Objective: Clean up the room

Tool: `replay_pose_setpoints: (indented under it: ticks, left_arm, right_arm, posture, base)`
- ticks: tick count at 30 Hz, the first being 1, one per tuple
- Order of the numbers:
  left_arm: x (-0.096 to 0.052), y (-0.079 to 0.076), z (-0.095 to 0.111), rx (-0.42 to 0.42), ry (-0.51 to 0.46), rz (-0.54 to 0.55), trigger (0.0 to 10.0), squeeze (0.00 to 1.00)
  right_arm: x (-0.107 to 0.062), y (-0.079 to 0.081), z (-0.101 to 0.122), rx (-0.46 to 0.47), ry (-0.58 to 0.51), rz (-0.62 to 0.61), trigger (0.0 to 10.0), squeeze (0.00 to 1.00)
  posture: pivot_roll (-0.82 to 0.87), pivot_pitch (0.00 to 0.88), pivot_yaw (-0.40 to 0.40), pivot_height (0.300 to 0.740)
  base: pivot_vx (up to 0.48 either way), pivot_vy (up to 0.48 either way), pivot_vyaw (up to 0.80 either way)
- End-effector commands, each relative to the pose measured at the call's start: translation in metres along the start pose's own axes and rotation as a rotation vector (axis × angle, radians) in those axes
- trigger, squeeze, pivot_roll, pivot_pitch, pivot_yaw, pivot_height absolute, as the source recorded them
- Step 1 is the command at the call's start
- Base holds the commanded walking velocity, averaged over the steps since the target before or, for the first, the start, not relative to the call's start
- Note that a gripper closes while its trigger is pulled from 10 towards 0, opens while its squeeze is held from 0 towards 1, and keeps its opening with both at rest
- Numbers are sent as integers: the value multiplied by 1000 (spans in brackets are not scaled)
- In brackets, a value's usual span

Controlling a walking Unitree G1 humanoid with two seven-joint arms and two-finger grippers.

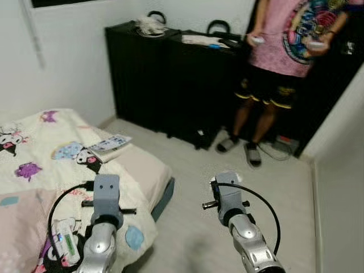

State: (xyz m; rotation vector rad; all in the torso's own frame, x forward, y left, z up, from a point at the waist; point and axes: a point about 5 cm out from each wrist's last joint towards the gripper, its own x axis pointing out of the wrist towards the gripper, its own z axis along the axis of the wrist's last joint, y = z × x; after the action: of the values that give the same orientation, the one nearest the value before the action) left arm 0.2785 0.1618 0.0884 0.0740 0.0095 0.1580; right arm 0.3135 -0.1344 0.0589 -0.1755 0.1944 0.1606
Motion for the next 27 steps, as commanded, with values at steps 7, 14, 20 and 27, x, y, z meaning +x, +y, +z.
replay_pose_setpoints:
  ticks: [7,14,20,27]
  left_arm:
    - [-1,-7,-4,46,26,-71,10000,0]
    - [-1,-6,-4,52,24,-70,10000,0]
    - [-1,-4,-5,55,28,-64,10000,0]
    - [-3,-4,-6,54,30,-63,10000,0]
  right_arm:
    - [-3,-5,-8,22,21,-41,10000,0]
    - [-4,-5,-10,23,25,-44,10000,0]
    - [-4,-5,-11,12,28,-40,10000,0]
    - [-4,-3,-10,14,26,-37,10000,0]
  posture:
    - [-12,82,25,740]
    - [-9,76,27,740]
    - [-5,74,21,740]
    - [-6,75,15,740]
  base:
    - [0,0,-800]
    - [0,0,-800]
    - [0,0,-800]
    - [0,0,-800]
